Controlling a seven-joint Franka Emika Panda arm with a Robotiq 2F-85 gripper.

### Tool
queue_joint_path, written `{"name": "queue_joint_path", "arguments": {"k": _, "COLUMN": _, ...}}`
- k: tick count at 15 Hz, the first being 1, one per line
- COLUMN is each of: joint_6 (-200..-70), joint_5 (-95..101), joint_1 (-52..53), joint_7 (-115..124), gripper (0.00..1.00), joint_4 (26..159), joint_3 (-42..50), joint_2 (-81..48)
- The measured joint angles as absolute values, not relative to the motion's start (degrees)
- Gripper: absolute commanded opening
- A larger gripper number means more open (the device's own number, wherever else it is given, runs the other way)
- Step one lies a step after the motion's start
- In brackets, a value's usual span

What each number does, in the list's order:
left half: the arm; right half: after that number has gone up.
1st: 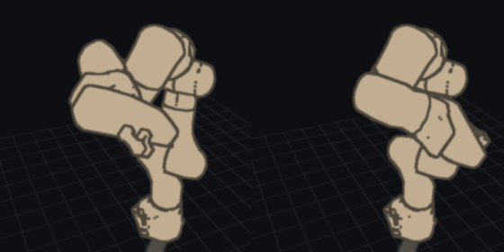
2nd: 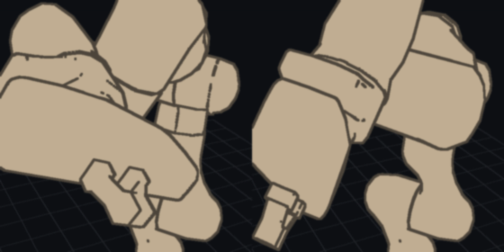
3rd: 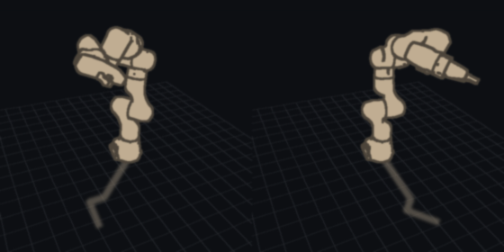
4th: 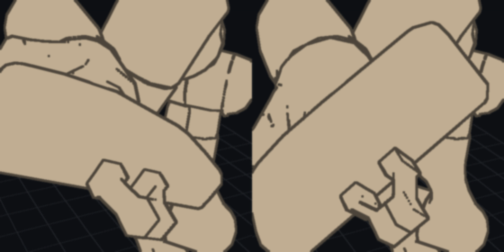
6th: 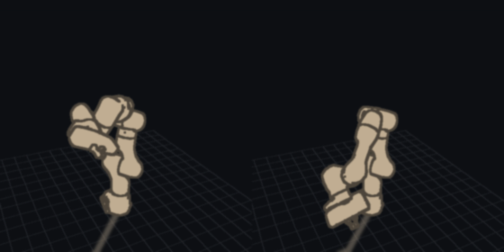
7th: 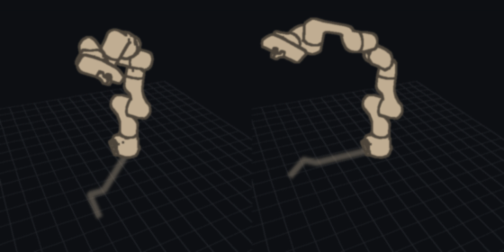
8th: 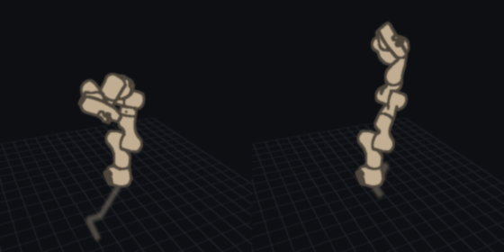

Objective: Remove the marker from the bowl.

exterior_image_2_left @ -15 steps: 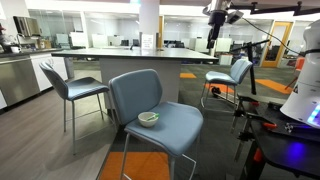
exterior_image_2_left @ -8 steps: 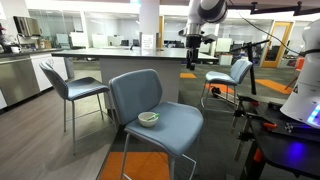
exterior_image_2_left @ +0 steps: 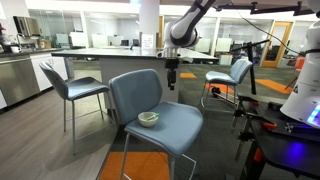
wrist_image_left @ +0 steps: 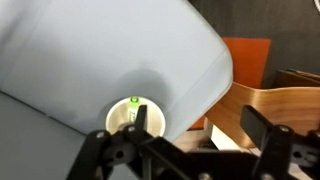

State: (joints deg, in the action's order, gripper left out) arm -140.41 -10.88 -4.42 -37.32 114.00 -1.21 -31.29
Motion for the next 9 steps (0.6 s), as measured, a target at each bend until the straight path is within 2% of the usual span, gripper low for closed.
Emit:
{"name": "queue_joint_path", "arguments": {"k": 8, "joint_6": -141.4, "joint_5": -5.7, "joint_1": -6.4, "joint_7": -36.9, "gripper": 1.0, "joint_4": 96.0, "joint_3": -6.5, "joint_2": -53.0}}
{"name": "queue_joint_path", "arguments": {"k": 9, "joint_6": -141.4, "joint_5": -4.9, "joint_1": -6.4, "joint_7": -36.9, "gripper": 0.88, "joint_4": 93.6, "joint_3": -6.7, "joint_2": -55.4}}
